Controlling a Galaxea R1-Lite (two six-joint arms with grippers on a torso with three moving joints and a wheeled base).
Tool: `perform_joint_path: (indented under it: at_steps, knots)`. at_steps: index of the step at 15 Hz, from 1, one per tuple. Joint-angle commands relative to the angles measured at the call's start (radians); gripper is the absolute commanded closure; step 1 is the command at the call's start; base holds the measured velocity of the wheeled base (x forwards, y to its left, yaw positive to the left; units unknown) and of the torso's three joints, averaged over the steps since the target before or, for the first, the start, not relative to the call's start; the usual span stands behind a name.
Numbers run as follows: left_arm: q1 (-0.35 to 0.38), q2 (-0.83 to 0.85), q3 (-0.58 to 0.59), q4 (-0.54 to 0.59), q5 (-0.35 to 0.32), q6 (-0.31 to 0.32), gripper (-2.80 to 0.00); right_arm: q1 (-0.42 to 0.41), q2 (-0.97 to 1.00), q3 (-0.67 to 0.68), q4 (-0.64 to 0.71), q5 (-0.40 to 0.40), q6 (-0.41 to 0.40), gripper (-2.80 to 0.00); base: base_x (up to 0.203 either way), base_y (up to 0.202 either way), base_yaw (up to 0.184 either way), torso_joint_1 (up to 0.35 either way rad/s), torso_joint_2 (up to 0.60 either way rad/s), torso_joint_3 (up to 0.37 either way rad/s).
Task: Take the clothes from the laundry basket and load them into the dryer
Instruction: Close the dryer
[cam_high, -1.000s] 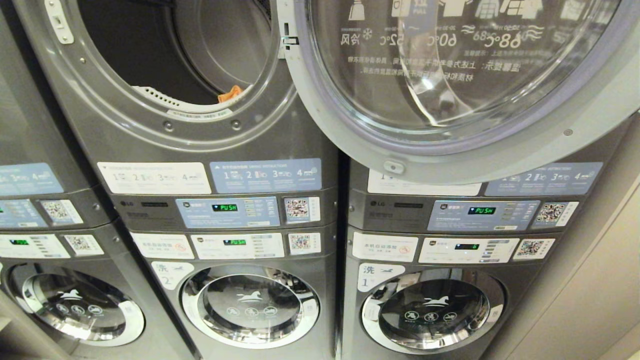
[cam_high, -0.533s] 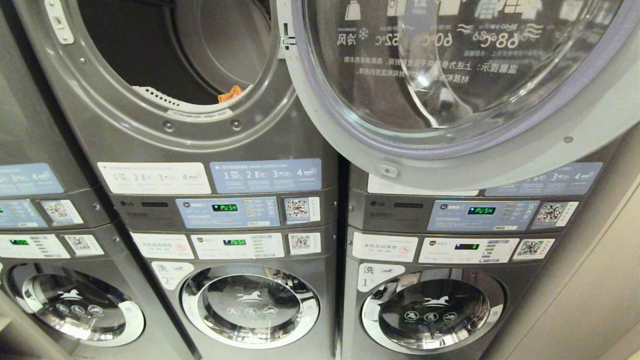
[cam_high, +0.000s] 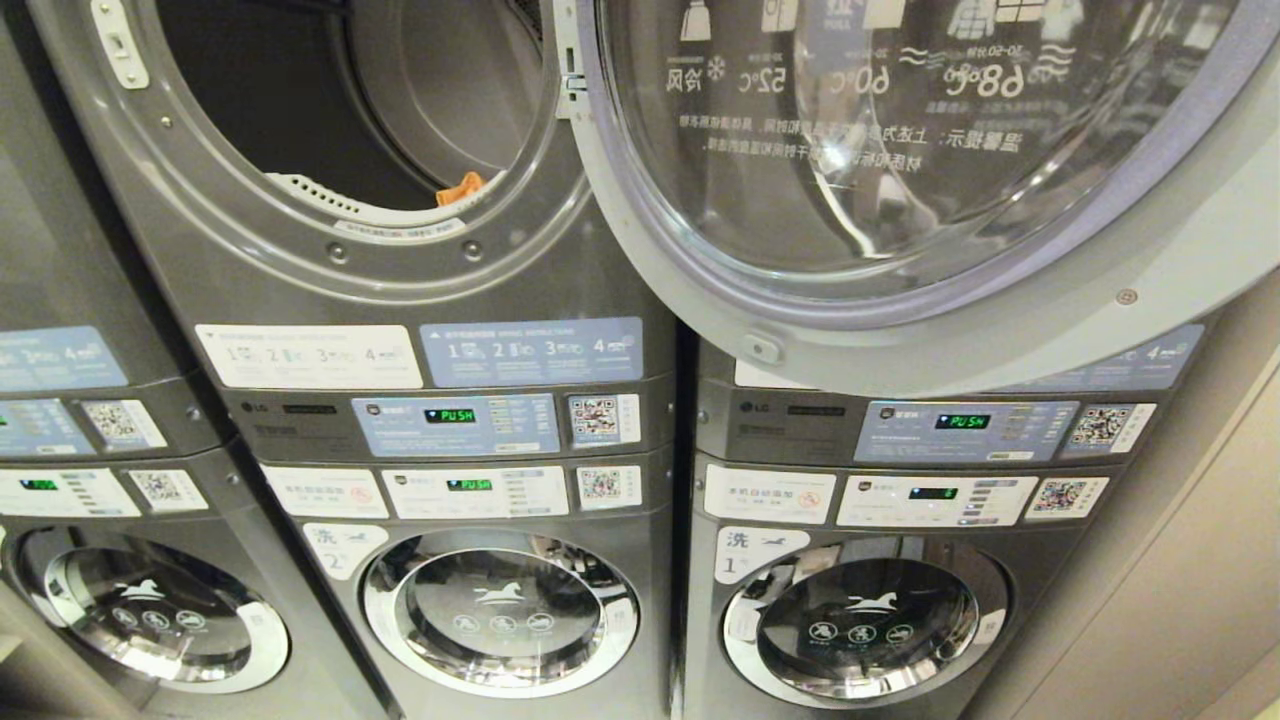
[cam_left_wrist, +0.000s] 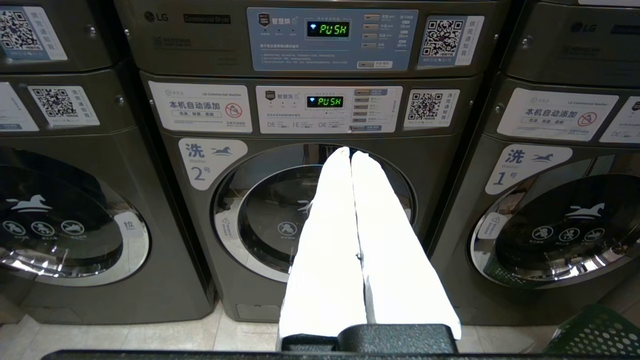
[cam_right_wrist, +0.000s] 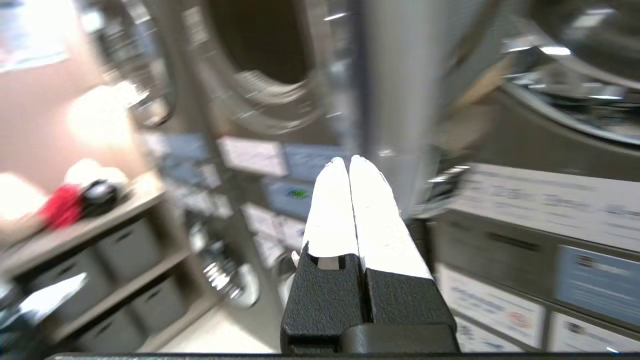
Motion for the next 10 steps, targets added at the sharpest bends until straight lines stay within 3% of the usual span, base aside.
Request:
perform_joint_path:
  at_steps: [1,5,7,9,10]
  knots:
    - [0.000,0.002,0.000,-0.001,0.000,0.000,0.00,0.027,-0.014,-0.002,-0.003,0.056,0.006,0.00,0.000,0.000,0.000,0.000,0.00,0.000]
    - [0.000,0.002,0.000,-0.001,0.000,0.000,0.00,0.032,-0.035,0.004,0.050,0.027,-0.001,0.00,0.000,0.000,0.000,0.000,0.00,0.000]
    - [0.000,0.002,0.000,-0.001,0.000,0.000,0.00,0.004,-0.058,-0.021,0.189,-0.128,-0.070,0.00,0.000,0.000,0.000,0.000,0.00,0.000]
    - [0.000,0.002,0.000,-0.001,0.000,0.000,0.00,-0.010,-0.043,-0.053,0.310,-0.364,-0.205,0.00,0.000,0.000,0.000,0.000,0.00,0.000]
    - [0.000,0.002,0.000,-0.001,0.000,0.000,0.00,-0.011,-0.026,-0.064,0.335,-0.481,-0.236,0.00,0.000,0.000,0.000,0.000,0.00,0.000]
